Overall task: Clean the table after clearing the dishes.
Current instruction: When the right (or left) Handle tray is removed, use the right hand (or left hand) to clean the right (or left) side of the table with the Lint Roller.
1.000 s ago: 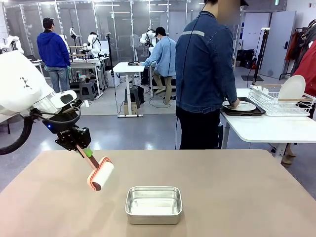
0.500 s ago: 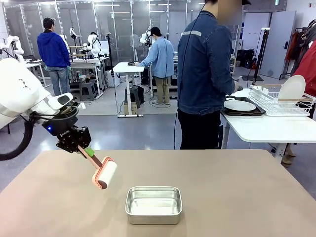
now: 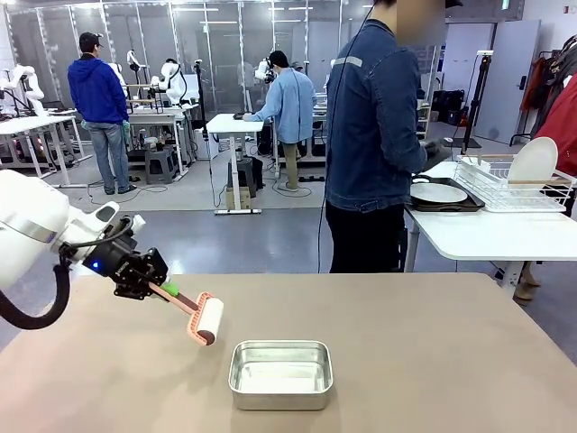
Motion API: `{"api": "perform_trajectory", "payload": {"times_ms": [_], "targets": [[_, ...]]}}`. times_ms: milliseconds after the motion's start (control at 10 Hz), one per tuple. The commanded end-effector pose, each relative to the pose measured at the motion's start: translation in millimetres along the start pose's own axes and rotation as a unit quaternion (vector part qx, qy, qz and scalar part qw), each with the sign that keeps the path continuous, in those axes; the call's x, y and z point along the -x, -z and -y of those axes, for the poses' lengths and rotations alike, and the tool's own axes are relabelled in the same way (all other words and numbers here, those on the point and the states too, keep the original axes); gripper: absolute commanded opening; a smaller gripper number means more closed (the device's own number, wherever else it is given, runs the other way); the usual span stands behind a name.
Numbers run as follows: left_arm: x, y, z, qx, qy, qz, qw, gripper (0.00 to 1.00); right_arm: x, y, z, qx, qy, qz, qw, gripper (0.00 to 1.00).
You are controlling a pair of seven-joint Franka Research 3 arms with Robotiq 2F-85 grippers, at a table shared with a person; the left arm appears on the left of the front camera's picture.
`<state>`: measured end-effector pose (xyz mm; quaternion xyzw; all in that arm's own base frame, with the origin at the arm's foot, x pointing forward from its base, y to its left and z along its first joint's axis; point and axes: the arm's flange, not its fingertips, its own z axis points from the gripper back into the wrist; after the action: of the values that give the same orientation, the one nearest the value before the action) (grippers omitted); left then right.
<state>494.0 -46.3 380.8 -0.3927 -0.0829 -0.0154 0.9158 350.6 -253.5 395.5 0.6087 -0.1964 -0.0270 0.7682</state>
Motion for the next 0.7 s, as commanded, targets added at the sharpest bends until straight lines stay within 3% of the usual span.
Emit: {"api": "perform_trajectory", "payload": {"times_ms": [0,300,600], "targets": [[-12.2,8.2,-18.1,0.036,-0.006,0.002,0.999,0.21,1.2,-0.2,-2.4,0.0,-0.005,-0.001,1.0,1.0],[-23.4,17.1,-64.1,0.062,-0.021,-0.013,0.998,0.21,1.2,-0.2,-2.4,0.0,-0.005,-0.001,1.0,1.0],[-20.7,6.4,-137.2,0.064,-0.016,-0.008,0.998,0.21,1.2,-0.2,-2.4,0.0,-0.005,-0.001,1.0,1.0]]}}
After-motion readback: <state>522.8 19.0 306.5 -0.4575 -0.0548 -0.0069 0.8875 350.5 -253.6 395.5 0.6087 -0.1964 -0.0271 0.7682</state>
